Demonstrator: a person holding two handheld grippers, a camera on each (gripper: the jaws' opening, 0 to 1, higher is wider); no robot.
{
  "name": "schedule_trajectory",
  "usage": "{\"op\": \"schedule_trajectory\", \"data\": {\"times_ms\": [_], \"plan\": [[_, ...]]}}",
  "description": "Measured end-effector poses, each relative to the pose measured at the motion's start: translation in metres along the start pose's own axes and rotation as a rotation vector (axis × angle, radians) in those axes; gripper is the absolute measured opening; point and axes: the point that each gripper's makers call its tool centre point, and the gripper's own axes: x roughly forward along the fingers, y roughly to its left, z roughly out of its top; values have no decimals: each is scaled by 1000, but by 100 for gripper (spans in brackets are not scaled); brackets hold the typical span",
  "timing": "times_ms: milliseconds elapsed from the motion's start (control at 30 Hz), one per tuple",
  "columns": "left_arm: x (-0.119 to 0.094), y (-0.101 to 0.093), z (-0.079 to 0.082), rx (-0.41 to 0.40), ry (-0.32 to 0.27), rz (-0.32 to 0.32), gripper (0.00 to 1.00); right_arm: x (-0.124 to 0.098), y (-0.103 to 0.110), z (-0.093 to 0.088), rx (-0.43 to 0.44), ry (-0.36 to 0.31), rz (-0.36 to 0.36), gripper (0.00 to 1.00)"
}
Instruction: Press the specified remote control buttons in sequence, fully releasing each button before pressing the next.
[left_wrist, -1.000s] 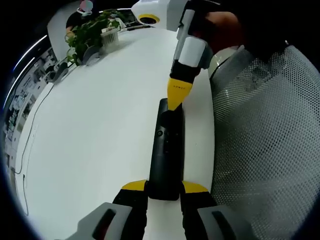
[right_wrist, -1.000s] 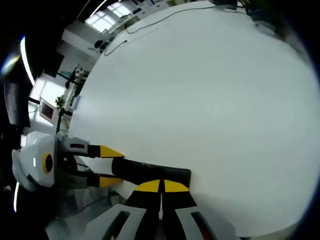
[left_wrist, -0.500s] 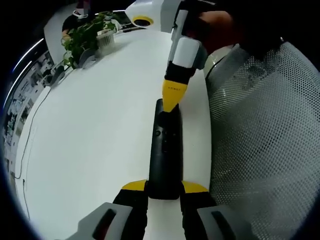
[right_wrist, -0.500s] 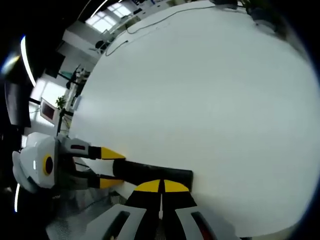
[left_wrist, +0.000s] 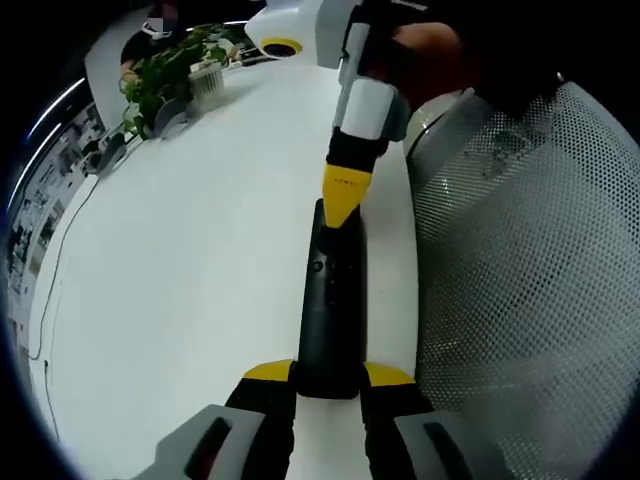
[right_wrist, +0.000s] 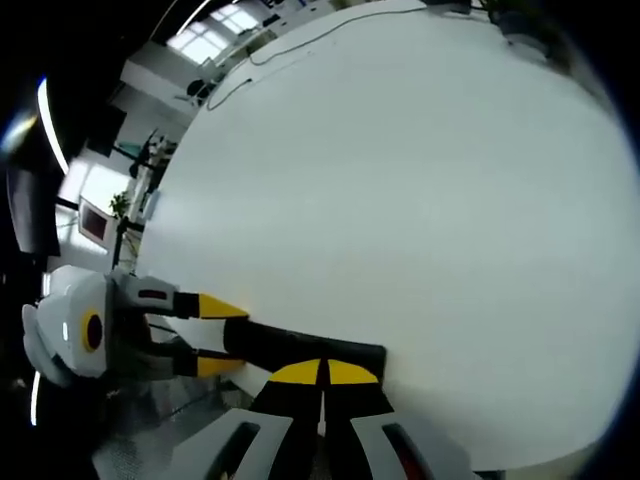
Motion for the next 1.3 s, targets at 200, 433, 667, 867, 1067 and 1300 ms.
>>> {"op": "schedule_trajectory", "data": {"times_ms": [200, 433, 667, 867, 1067, 1300], "plan": [[0, 0, 0, -4, -3, -1, 25, 0, 0, -2, -53, 8, -23, 0], [0, 1, 1, -11, 0, -2, 25, 1, -1, -1, -106, 6, -39, 0], [1, 1, 3, -21, 0, 8, 25, -1, -2, -1, -31, 3, -3, 0], [1, 0, 3, -13, -3, 10, 25, -1, 0, -2, -4, 6, 4, 0], [1, 1, 3, -5, -3, 9, 25, 0, 3, 3, -36, -25, 1, 0], [2, 1, 4, -6, -5, 9, 25, 3, 2, 4, 22, -20, 13, 0]]}}
